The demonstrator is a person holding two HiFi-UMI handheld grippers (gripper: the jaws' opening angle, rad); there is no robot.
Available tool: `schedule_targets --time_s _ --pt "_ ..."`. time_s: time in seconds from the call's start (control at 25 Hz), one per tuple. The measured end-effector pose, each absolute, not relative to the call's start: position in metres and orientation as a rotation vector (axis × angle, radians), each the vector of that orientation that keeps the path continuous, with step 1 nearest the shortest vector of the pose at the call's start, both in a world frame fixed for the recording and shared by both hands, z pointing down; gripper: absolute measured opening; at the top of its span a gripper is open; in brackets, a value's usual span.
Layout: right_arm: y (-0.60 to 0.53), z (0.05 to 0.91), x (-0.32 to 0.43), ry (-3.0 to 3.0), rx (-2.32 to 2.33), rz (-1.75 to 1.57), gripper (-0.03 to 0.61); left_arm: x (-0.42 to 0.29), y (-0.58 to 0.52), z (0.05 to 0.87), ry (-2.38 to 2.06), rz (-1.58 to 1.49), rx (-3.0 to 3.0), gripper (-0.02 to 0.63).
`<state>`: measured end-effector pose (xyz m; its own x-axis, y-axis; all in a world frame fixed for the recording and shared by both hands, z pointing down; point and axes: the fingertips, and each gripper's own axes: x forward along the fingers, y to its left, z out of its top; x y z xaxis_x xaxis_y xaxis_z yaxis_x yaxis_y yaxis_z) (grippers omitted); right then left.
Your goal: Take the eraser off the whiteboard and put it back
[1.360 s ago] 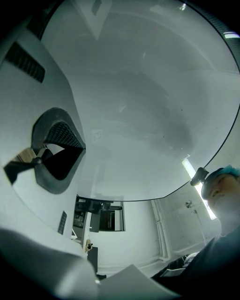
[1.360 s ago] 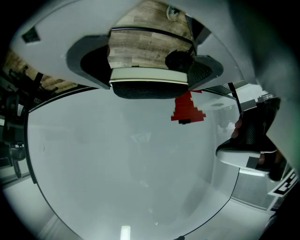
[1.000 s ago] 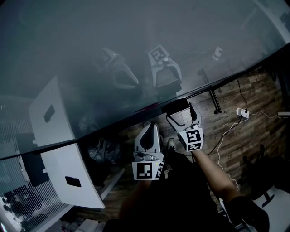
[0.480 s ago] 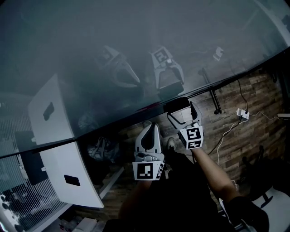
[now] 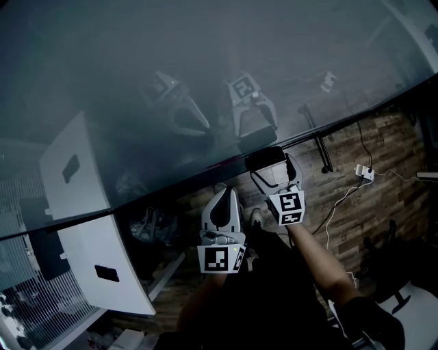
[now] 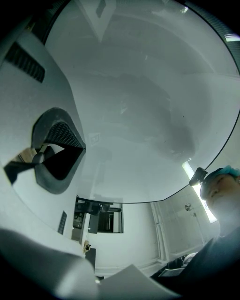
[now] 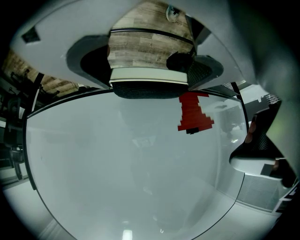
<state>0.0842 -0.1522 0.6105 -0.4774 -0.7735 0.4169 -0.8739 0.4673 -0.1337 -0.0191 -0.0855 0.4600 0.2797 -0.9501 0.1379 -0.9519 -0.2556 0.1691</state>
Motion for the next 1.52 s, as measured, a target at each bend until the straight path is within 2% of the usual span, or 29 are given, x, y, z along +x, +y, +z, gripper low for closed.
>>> schedule_targets --time_s 1.52 --pt "-0.1526 0.6165 0.0801 -2.414 1.373 0.427 0.52 -0.0244 -0.0839 0.4679 -1.755 -0.007 2.307 0.001"
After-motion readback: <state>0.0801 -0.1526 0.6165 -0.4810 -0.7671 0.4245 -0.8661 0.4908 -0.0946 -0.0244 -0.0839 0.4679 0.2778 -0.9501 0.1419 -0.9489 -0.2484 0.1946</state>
